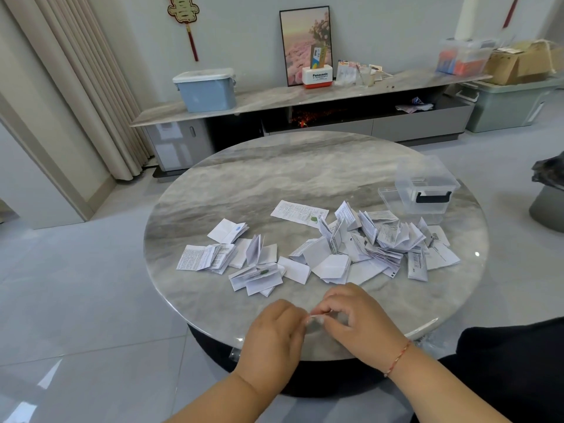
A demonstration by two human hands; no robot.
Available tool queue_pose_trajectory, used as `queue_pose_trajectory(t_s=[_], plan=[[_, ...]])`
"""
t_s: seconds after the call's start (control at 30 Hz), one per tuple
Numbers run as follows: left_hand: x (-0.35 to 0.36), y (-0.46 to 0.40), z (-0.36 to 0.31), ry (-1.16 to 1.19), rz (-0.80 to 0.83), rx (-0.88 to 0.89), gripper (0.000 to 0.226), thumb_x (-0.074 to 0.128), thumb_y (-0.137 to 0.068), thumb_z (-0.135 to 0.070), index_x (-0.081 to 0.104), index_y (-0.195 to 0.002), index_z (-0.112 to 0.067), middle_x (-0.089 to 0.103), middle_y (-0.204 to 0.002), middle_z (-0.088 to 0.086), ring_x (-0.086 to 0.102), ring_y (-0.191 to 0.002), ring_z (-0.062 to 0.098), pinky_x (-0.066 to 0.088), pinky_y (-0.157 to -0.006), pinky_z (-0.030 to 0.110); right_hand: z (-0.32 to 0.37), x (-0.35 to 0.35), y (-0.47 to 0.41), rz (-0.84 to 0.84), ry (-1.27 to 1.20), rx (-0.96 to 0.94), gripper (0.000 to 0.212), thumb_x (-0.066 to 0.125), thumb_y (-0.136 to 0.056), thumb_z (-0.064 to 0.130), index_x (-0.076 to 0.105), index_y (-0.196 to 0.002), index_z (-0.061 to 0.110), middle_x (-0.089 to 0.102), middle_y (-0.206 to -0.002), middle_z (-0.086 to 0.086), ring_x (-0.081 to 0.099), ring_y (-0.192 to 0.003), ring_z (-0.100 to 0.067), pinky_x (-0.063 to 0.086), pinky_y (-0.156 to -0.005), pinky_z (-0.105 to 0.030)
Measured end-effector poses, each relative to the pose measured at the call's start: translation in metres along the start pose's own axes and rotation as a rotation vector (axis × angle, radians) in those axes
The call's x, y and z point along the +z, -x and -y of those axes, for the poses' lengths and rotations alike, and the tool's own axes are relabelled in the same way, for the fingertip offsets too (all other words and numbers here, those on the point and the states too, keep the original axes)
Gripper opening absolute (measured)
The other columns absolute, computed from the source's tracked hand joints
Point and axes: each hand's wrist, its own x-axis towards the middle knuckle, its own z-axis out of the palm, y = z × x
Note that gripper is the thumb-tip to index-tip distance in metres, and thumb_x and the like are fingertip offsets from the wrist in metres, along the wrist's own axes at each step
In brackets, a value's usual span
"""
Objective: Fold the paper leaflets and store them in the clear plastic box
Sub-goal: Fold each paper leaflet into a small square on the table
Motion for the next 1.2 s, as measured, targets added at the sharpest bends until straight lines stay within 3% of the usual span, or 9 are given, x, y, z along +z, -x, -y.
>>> queue_pose_trajectory(t_s=[0.13, 0.27, 0.47, 0.53, 0.67, 0.8, 0.87, 1.03, 1.2], plan=[[-0.012, -0.015, -0.014, 0.1, 0.04, -0.178, 0.011, 0.059, -0.089, -0.029, 0.064, -0.081, -0.023, 0.052, -0.072, -0.017, 0.048, -0.074, -0.006, 0.034, -0.063, 0.004, 0.006, -0.002, -0.002, -0.07, 0.016, -0.035, 0.028, 0.048, -0.075, 0.042, 0.069, -0.07, 0.024, 0.057, -0.068, 0.015, 0.047, -0.081, 0.0, 0.035, -0.069, -0.008], [-0.025, -0.03, -0.015, 0.077, 0.083, -0.197, 0.019, 0.064, -0.087, -0.014, 0.058, -0.074, -0.026, 0.05, -0.067, -0.02, 0.049, -0.076, -0.008, 0.033, -0.062, 0.005, 0.008, -0.009, -0.006, -0.11, 0.006, -0.002, 0.021, 0.054, -0.071, 0.031, 0.07, -0.066, 0.02, 0.062, -0.066, 0.008, 0.049, -0.081, -0.001, 0.037, -0.066, -0.008], [-0.054, -0.084, -0.004, 0.063, -0.019, -0.438, 0.015, 0.059, -0.088, -0.015, 0.061, -0.074, -0.021, 0.057, -0.061, -0.011, 0.052, -0.062, 0.001, 0.034, -0.055, 0.011, -0.004, -0.025, -0.013, -0.298, -0.013, 0.155, 0.015, 0.057, -0.068, 0.024, 0.068, -0.059, 0.021, 0.06, -0.062, 0.008, 0.052, -0.079, -0.005, 0.037, -0.063, -0.008], [-0.065, -0.117, 0.01, 0.045, -0.062, -0.542, 0.014, 0.055, -0.091, -0.017, 0.061, -0.078, -0.019, 0.063, -0.064, -0.007, 0.055, -0.062, 0.011, 0.039, -0.057, 0.021, -0.007, -0.028, -0.015, -0.374, -0.07, 0.225, 0.014, 0.066, -0.074, 0.015, 0.07, -0.061, 0.017, 0.064, -0.065, 0.005, 0.055, -0.077, -0.007, 0.039, -0.062, -0.012], [-0.061, -0.179, 0.04, -0.153, 0.066, -0.552, 0.016, 0.051, -0.092, -0.016, 0.064, -0.084, -0.012, 0.065, -0.074, 0.004, 0.059, -0.075, 0.025, 0.046, -0.066, 0.031, -0.001, -0.026, -0.019, -0.38, -0.095, 0.212, 0.016, 0.059, -0.071, 0.025, 0.071, -0.064, 0.017, 0.064, -0.065, 0.003, 0.055, -0.076, -0.008, 0.04, -0.063, -0.016], [-0.023, -0.214, 0.078, -0.266, 0.271, -0.668, 0.023, 0.052, -0.089, -0.018, 0.054, -0.067, -0.014, 0.057, -0.068, 0.005, 0.057, -0.073, 0.031, 0.042, -0.062, 0.029, -0.004, -0.02, -0.025, -0.372, -0.08, 0.23, 0.015, 0.056, -0.068, 0.025, 0.07, -0.062, 0.023, 0.058, -0.062, 0.009, 0.052, -0.071, -0.003, 0.036, -0.059, -0.009], [-0.003, -0.218, 0.089, -0.329, 0.375, -0.709, 0.015, 0.054, -0.086, -0.019, 0.055, -0.072, -0.014, 0.065, -0.082, 0.011, 0.063, -0.083, 0.031, 0.046, -0.069, 0.031, -0.007, -0.018, -0.028, -0.36, -0.068, 0.225, 0.015, 0.056, -0.068, 0.026, 0.069, -0.062, 0.023, 0.059, -0.07, 0.014, 0.051, -0.068, -0.002, 0.034, -0.058, -0.008], [0.02, -0.226, 0.1, -0.613, 0.47, -0.557, 0.012, 0.054, -0.084, -0.027, 0.062, -0.089, -0.019, 0.062, -0.1, 0.0, 0.05, -0.106, 0.025, 0.044, -0.086, 0.035, -0.016, -0.012, -0.033, -0.354, -0.076, 0.223, 0.022, 0.051, -0.068, 0.038, 0.068, -0.061, 0.025, 0.058, -0.069, 0.01, 0.051, -0.068, -0.005, 0.034, -0.059, -0.009], [0.033, -0.248, 0.104, -0.425, 0.472, -0.443, 0.05, 0.07, -0.079, -0.041, 0.055, -0.123, -0.023, 0.053, -0.129, 0.002, 0.042, -0.123, 0.023, 0.038, -0.098, 0.036, -0.019, -0.006, -0.037, -0.362, -0.075, 0.224, 0.025, 0.047, -0.066, 0.04, 0.068, -0.061, 0.027, 0.057, -0.067, 0.01, 0.05, -0.067, -0.006, 0.037, -0.06, -0.011]])
